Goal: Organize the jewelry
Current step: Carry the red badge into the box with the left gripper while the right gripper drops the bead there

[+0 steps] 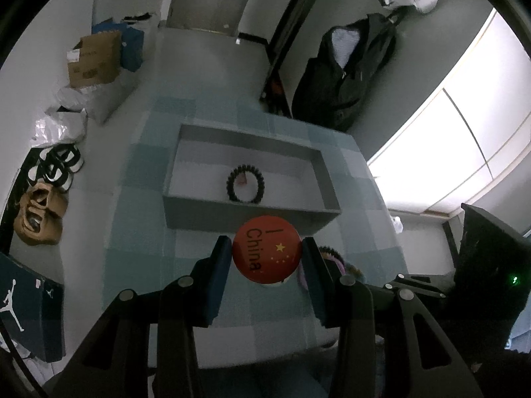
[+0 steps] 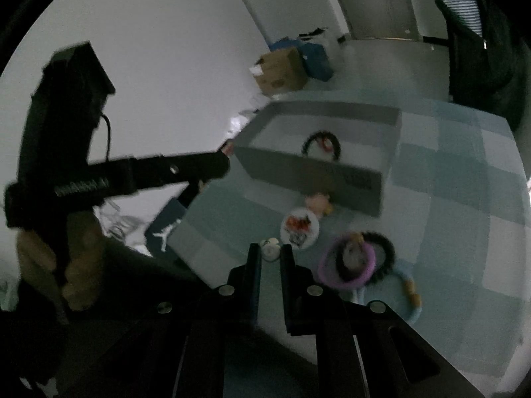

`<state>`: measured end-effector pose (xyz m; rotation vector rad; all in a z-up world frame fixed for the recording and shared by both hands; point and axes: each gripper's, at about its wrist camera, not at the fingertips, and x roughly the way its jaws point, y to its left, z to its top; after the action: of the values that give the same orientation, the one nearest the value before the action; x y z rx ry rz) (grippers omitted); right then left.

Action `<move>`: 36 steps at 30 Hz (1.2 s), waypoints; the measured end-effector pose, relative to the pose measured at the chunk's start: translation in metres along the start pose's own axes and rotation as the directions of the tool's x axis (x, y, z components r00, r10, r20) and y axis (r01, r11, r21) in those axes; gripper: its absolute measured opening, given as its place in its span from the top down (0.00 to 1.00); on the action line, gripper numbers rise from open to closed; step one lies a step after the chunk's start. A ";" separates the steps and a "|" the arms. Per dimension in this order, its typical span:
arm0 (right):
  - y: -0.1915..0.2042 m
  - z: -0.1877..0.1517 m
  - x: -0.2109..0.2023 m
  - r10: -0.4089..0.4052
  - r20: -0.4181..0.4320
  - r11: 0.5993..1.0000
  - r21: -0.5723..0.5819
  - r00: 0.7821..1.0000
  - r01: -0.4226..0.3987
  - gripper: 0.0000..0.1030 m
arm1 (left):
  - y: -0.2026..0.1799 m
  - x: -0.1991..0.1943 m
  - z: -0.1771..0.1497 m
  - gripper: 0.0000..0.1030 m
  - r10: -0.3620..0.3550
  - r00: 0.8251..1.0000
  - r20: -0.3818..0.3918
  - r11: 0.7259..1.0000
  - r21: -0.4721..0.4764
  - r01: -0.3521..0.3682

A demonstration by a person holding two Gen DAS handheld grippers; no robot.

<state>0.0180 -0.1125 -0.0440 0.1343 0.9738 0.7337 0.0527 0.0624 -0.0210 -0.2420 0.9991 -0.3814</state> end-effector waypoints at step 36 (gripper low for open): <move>-0.076 0.098 0.040 0.026 0.096 0.968 0.245 0.995 -0.049 0.90 | 0.005 0.056 0.056 0.64 0.015 1.000 -0.024 0.997 -0.078 -0.017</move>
<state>0.1480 -0.1240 -0.0477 0.4022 0.9733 0.6331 0.1285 0.0449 -0.0361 -0.3001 1.0392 -0.3314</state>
